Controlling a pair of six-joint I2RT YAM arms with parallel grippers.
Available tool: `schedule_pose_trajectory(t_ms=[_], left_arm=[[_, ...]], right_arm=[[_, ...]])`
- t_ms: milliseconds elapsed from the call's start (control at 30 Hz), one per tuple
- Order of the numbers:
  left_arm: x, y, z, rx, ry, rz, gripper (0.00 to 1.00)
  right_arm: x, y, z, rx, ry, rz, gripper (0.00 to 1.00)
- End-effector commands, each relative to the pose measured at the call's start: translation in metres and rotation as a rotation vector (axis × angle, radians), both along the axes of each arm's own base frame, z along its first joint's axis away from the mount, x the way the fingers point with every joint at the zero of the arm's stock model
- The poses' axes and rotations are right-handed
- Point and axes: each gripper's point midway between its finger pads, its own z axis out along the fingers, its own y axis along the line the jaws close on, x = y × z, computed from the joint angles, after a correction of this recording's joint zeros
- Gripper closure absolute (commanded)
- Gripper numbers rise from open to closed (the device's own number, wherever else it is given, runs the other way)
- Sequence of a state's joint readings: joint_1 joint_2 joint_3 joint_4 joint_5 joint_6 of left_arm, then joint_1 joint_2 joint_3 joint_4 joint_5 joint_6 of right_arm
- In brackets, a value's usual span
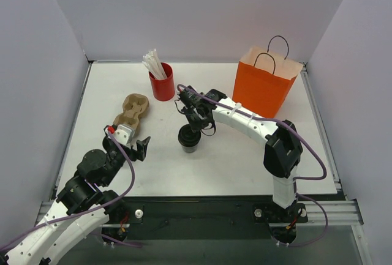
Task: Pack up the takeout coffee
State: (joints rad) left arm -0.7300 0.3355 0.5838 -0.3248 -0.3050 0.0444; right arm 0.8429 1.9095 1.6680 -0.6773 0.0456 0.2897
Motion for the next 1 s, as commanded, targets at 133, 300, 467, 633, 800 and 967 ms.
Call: schedule_pose_trajectory(t_ms=[133, 300, 467, 633, 800, 967], left_arm=[[0.002, 0.001, 0.016, -0.030, -0.055, 0.002, 0.19], [0.002, 0.000, 0.015, -0.025, -0.053, 0.001, 0.19], [0.002, 0.000, 0.014, -0.021, -0.050, -0.001, 0.19], [0.002, 0.000, 0.014, -0.023, -0.050, -0.001, 0.19], [0.002, -0.001, 0.014, -0.019, -0.049, -0.004, 0.19], [0.002, -0.001, 0.014, -0.019, -0.049, -0.004, 0.19]], right_arm=[[-0.006, -0.003, 0.006, -0.001, 0.032, 0.008, 1.00], [-0.008, -0.003, 0.011, 0.014, 0.030, 0.012, 1.00], [-0.007, -0.005, 0.011, 0.005, 0.025, 0.009, 1.00], [-0.009, -0.006, 0.009, 0.001, 0.031, 0.006, 1.00], [-0.009, -0.006, 0.013, 0.010, 0.025, 0.006, 1.00], [-0.010, -0.004, 0.018, 0.025, 0.023, 0.011, 1.00]])
